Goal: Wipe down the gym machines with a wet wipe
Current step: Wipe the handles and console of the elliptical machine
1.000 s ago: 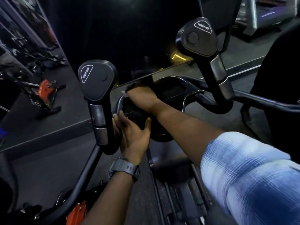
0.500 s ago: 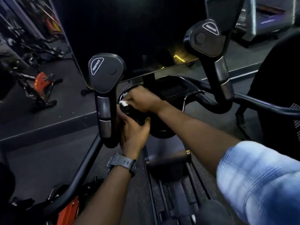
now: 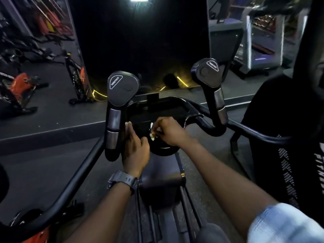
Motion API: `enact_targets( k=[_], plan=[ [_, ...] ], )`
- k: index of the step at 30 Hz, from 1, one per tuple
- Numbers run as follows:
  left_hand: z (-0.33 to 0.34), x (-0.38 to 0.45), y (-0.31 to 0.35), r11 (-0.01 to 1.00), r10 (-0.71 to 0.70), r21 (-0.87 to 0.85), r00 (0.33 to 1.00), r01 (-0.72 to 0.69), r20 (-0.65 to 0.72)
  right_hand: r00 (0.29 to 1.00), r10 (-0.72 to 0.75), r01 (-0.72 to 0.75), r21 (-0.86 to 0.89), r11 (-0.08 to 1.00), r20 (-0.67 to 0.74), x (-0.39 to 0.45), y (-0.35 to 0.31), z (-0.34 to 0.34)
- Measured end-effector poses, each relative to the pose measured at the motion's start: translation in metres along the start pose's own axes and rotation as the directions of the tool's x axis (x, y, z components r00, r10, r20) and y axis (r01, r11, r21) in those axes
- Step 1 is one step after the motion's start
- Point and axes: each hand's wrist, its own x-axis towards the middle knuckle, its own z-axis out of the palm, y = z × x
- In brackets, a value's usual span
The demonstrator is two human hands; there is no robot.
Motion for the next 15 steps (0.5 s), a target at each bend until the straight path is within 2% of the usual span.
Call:
enact_targets(
  k=[3,5,8,10,11,13,15],
  plan=[
    [-0.006,-0.009,0.007,0.989,-0.021,-0.148,1.0,0.02,-0.003,0.988,0.113,-0.094,0.172,0.981,-0.101,-0.003,-0.01,-0.003],
    [-0.006,-0.01,0.008,0.972,-0.025,-0.235,0.999,0.016,-0.036,0.991,0.064,-0.036,0.217,0.976,-0.121,-0.002,-0.027,0.002],
    [-0.005,-0.007,0.006,0.938,-0.071,-0.343,0.996,0.05,-0.048,0.988,-0.155,0.154,0.094,0.984,0.005,-0.006,-0.049,0.014],
    [-0.007,-0.01,0.008,0.926,-0.037,-0.376,0.999,0.022,-0.034,0.988,-0.152,0.152,0.004,0.988,0.015,-0.008,-0.041,0.008],
    [-0.008,-0.011,0.009,0.933,0.003,-0.359,1.0,-0.012,-0.027,0.993,-0.109,0.108,-0.035,0.994,-0.032,-0.008,-0.032,0.002],
    [-0.009,-0.011,0.01,0.954,0.087,-0.288,0.996,-0.082,0.004,0.989,0.066,-0.082,-0.115,0.99,-0.133,-0.009,-0.003,-0.017],
    [-0.009,-0.007,0.013,0.965,0.127,-0.239,0.991,-0.112,0.047,0.944,0.225,-0.289,-0.279,0.916,-0.241,-0.015,0.033,-0.037]
  ],
)
